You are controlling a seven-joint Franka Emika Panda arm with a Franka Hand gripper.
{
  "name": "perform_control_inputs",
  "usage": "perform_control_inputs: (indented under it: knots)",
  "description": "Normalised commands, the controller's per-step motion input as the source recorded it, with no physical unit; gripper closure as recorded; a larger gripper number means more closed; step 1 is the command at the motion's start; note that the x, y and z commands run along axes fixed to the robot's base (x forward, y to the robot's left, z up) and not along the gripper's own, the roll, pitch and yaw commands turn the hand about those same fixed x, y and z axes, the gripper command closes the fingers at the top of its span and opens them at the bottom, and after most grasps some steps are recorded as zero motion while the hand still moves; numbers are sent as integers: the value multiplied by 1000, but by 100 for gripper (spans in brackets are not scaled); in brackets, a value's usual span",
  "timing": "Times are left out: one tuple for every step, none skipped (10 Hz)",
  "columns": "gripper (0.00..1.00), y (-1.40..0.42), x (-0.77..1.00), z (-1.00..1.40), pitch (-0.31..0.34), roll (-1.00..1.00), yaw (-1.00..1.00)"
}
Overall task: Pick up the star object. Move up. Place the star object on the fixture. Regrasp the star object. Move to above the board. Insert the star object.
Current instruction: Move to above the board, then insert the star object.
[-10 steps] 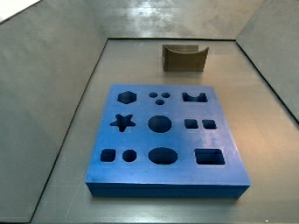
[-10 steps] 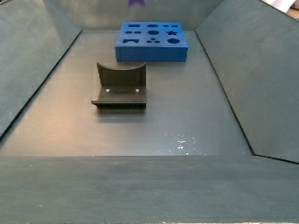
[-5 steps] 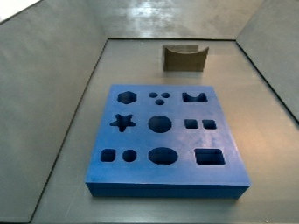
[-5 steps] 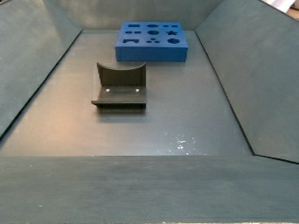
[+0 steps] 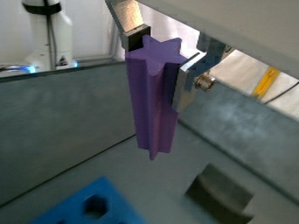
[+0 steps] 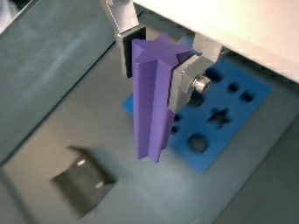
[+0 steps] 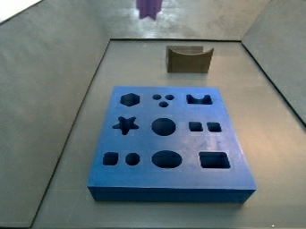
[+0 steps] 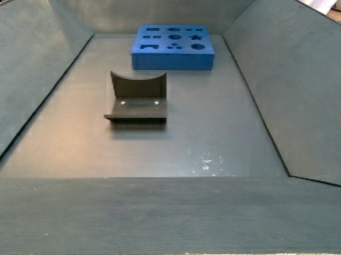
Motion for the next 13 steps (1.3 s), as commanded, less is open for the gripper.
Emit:
perform_control_inputs:
  knots:
    - [100, -117, -161, 3, -17, -1000, -39]
    - [100, -47, -135, 8, -35, -1000, -36]
    - [100, -18, -124, 2, -56, -1000, -35]
    - [100, 11, -107, 3, -77, -736, -23]
    - [100, 22, -93, 5, -78, -531, -15]
    - [100, 22, -72, 1, -70, -309, -6]
    - [100, 17, -56, 4, -57, -205, -7]
    - [100, 0, 0, -111, 0, -66, 0]
    - [100, 0, 0, -11, 0, -41, 0]
    - [100, 0, -34, -54, 0, -40, 0]
    - [100, 0, -71, 0, 0, 0, -94]
    - [100, -17, -174, -129, -50, -69, -151]
    - [100, -197, -131, -380, -123, -93, -309]
